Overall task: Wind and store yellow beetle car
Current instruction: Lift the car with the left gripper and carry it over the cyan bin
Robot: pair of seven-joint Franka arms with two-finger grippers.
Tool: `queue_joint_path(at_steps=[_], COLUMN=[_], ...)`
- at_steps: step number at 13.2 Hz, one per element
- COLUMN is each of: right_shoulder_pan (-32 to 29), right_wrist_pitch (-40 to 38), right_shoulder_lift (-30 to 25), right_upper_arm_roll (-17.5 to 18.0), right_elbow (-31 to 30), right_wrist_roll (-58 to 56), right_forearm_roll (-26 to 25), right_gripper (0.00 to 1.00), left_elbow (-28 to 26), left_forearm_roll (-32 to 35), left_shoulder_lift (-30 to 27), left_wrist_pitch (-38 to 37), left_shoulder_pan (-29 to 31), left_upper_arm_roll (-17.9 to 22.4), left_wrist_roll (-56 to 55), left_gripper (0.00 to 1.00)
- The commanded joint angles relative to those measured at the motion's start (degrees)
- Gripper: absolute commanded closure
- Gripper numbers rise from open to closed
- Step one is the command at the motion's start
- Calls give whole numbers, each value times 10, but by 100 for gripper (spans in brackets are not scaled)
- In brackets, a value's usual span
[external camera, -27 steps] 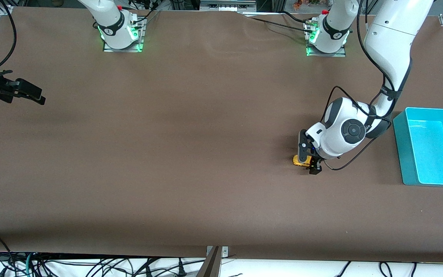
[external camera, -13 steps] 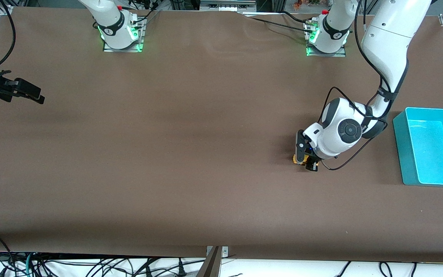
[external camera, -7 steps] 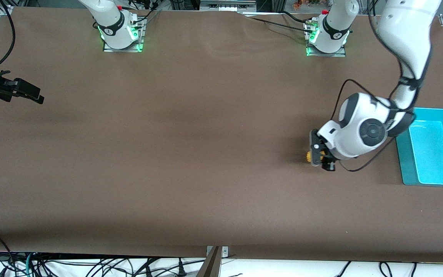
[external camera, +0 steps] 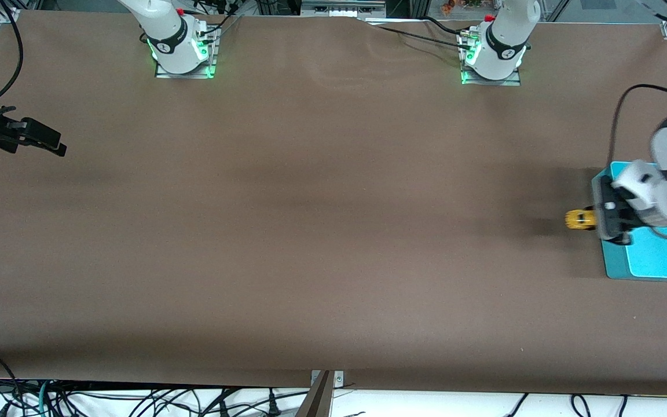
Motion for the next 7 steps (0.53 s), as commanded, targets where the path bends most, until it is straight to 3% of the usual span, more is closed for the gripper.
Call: queue_joint_path(at_steps=[1, 7], right_shoulder_pan=[-7, -7], right_wrist_pitch=[-9, -9], right_shoulder_lift=[-1, -1], right_upper_arm_roll=[7, 7], right_elbow=[5, 5], right_wrist_roll=[9, 7], right_forearm_roll=[1, 2], right_gripper=[0, 0], left_elbow=[32, 34], left_forearm_roll=[7, 11], left_shoulder_lift=[13, 68], left_wrist_pitch=[-8, 54], left_shoulder_pan=[57, 152], left_upper_arm_roll=[9, 9], left_wrist_roll=[100, 212], left_gripper=[54, 54])
